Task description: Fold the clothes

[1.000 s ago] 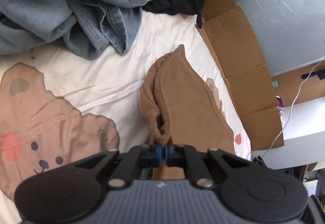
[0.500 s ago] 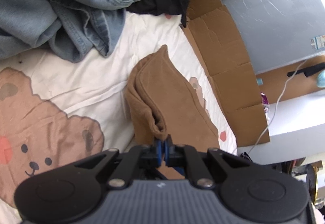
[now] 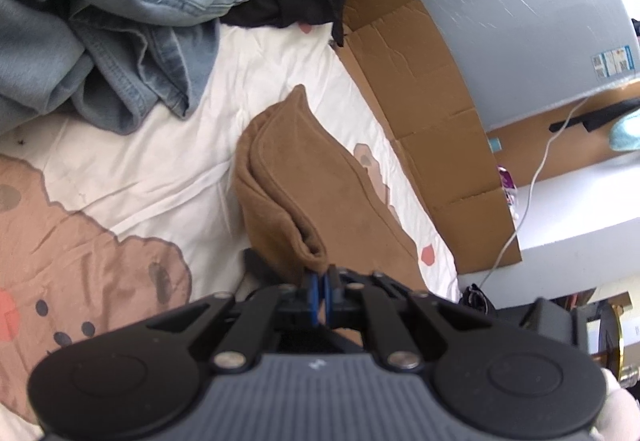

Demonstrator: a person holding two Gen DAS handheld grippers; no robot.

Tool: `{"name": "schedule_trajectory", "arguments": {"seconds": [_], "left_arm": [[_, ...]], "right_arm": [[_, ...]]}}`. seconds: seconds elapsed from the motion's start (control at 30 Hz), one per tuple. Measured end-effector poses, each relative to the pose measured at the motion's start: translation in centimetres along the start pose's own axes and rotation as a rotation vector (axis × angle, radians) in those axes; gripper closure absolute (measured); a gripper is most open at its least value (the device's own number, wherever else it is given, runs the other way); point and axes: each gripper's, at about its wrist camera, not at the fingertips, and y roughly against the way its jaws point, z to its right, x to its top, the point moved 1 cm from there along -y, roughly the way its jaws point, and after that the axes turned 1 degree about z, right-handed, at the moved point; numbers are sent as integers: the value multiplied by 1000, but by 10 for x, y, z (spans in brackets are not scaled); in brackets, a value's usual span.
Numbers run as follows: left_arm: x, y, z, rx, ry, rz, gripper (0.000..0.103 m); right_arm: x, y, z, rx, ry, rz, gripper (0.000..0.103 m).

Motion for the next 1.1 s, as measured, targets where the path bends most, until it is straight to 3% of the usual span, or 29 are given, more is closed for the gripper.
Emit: {"name": "schedule_trajectory", "arguments": {"seconds": [0.1, 0.2, 0.27, 0.47, 0.7, 0.83, 0.97, 1.1], "left_arm": [[6, 10, 2, -51, 9, 16, 96], [13, 19, -1, -53, 31, 52, 92], [18, 19, -7, -40, 57, 58, 90], [35, 7, -9, 33, 67, 55, 67], [65, -27, 14, 117, 7, 9, 42], [85, -57, 22, 130, 20, -21, 37], [101, -83, 29, 158, -21, -64, 25], [115, -103, 22, 184, -42, -105, 23]], "right_arm": [[1, 1, 6, 8, 8, -5, 98], [2, 5, 15, 19, -3, -6, 99], [4, 10, 24, 30, -18, -13, 99], [14, 27, 56, 59, -45, -42, 99], [27, 42, 86, 66, -21, -36, 99], [26, 47, 92, 64, -23, -27, 99], [27, 48, 87, 75, -15, -25, 99], [29, 48, 82, 88, -18, -22, 99]]}}
